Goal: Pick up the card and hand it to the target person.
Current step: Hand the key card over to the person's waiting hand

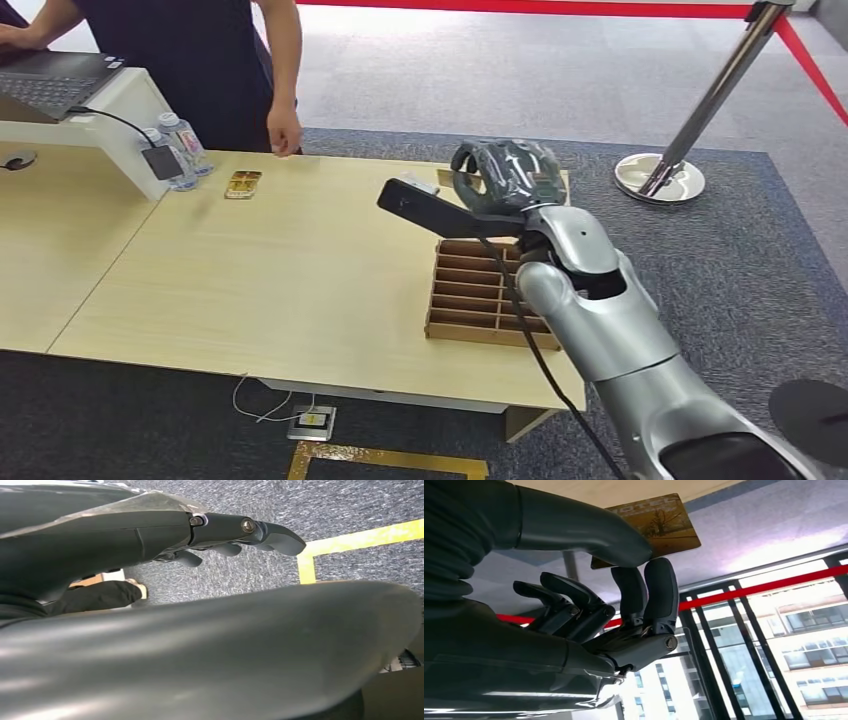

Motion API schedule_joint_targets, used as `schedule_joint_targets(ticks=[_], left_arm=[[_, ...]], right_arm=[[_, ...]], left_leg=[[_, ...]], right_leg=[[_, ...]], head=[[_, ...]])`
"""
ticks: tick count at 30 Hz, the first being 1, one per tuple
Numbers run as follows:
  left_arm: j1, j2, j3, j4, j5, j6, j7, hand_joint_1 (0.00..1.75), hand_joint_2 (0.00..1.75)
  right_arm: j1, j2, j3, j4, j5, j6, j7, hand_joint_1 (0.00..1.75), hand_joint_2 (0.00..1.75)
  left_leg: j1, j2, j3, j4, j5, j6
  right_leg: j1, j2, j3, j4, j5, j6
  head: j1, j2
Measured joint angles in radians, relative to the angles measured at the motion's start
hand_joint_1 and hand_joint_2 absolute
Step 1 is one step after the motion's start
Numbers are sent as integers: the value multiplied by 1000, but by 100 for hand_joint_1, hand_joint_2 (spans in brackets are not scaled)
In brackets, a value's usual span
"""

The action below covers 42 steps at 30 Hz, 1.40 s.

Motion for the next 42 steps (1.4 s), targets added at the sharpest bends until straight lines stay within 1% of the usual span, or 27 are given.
schedule_joint_targets(ticks=[4, 9, 13, 17, 25, 32, 41, 42], left_arm=[[-1, 0, 0, 0, 0, 0, -7, 0, 0], [-3, 0, 0, 0, -3, 0, -10, 0, 0], [-3, 0, 0, 0, -3, 0, -10, 0, 0], [-4, 0, 0, 0, -3, 3, -14, 0, 0], [-4, -1, 0, 0, -3, 8, -20, 0, 0], [-4, -1, 0, 0, -1, 8, -16, 0, 0], [-4, -1, 0, 0, 0, 8, -14, 0, 0], [-4, -1, 0, 0, 0, 8, -13, 0, 0]], right_arm=[[-34, 12, 28, -8, -5, -6, -7, 175, 175], [-57, 37, 58, -3, -18, -48, -54, 175, 175], [-73, 52, 72, 9, -24, -62, -74, 175, 175], [-89, 78, 80, 33, -27, -110, -111, 175, 175], [-103, 130, 81, 103, -27, -194, -149, 175, 175], [-103, 158, 82, 162, -25, -198, -157, 175, 175], [-103, 168, 83, 203, -14, -202, -157, 175, 175], [-103, 168, 83, 207, -13, -203, -157, 158, 175]], left_leg=[[0, 0, 0, 0, 0, 0], [0, 0, 0, 0, 0, 0], [0, 0, 0, 0, 0, 0], [0, 0, 0, 0, 0, 0], [1, 0, 0, 0, 0, 0], [1, 0, 0, 0, 0, 0], [1, 0, 0, 0, 0, 0], [1, 0, 0, 0, 0, 0]], right_leg=[[0, 0, 0, 0, 0, 0], [0, 0, 0, 0, 0, 0], [0, 0, 0, 0, 0, 0], [0, 0, 0, 0, 0, -1], [0, 0, 0, 0, -1, -1], [1, 0, 0, 0, -1, -1], [1, 0, 0, 0, -1, -1], [1, 0, 0, 0, -1, -1]], head=[[0, 0], [0, 0], [0, 0], [0, 0], [0, 0], [0, 0], [0, 0], [0, 0]])
